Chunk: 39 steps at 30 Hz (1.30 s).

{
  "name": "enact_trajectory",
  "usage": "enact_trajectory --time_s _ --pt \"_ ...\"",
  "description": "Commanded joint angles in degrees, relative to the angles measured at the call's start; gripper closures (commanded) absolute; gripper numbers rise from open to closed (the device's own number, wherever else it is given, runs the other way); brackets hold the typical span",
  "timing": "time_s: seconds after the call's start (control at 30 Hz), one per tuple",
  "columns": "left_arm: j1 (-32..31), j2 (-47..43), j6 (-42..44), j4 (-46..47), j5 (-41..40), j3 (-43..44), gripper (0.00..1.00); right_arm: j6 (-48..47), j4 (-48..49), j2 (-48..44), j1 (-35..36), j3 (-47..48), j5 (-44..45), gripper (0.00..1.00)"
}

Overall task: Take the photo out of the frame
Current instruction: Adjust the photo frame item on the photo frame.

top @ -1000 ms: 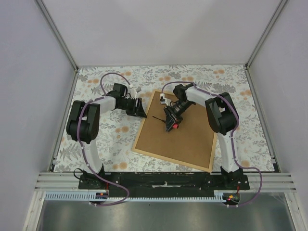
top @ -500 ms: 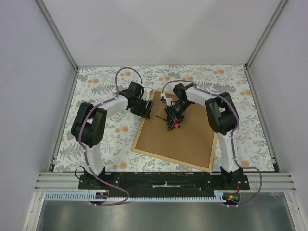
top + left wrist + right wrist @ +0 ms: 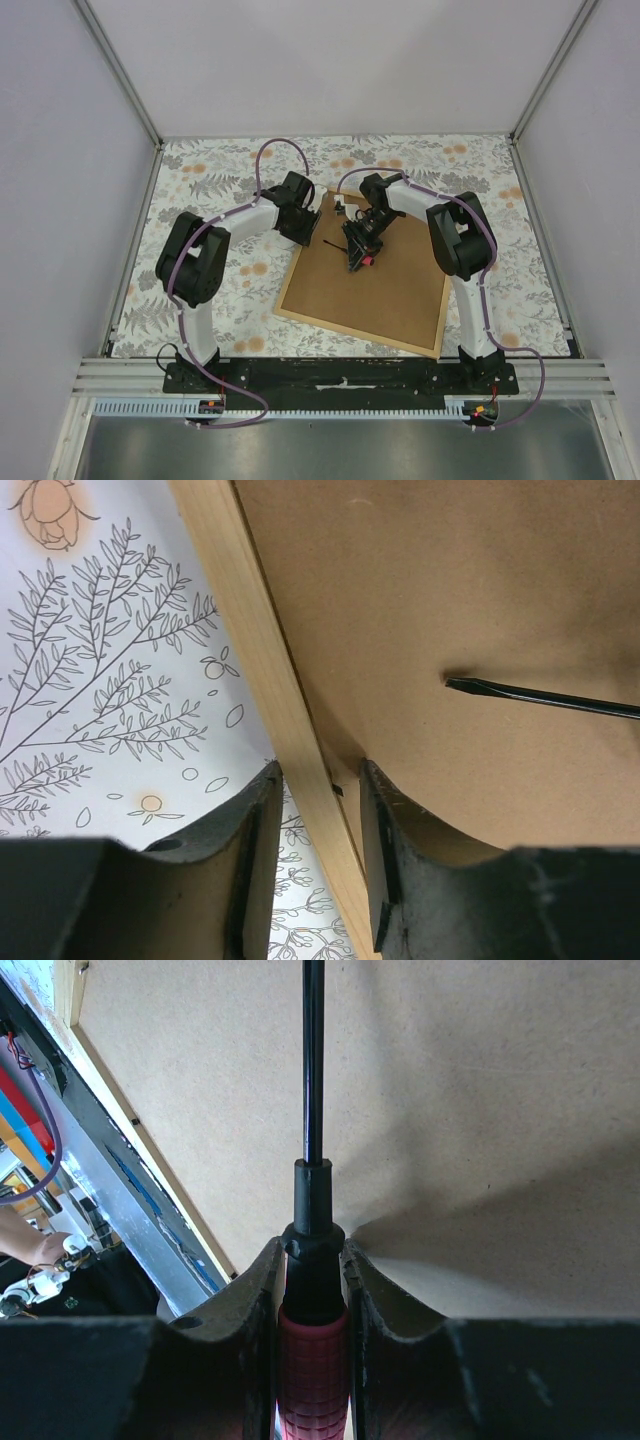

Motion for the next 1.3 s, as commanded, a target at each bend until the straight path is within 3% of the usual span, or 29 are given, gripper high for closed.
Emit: enact_trajectory --time_s 0.0,0.27,0.37,0.6,0.97,1.27 --pt "0.01 2.23 1.56 -3.19 -6.53 0.34 0.61 -0.20 0.87 -2.02 -0.05 -0.22 0.66 1.00" --pt "0.01 1.70 1.99 -4.95 -6.98 0.78 0.64 -0.20 0.96 -1.93 -0.14 -0.14 0.66 1.00" --pt "0.01 1.52 1.82 -5.65 -5.31 0.78 0.56 -0.11 0.87 -2.10 0.03 -0.14 0.75 1.00" --pt "0.01 1.17 1.91 -6.18 -4.42 0.96 0.54 -0.11 0.87 -2.37 -0.05 -0.22 0.57 1.00" --pt "0.45 0.64 1.64 -5.91 -0.12 1.31 0.56 -0.29 0.87 -2.63 -0.05 -0.40 0.31 1.00" --pt "0.63 2.13 2.17 -4.51 -3.63 1.49 0.62 -0.37 0.78 -2.54 -0.23 -0.40 -0.04 1.00"
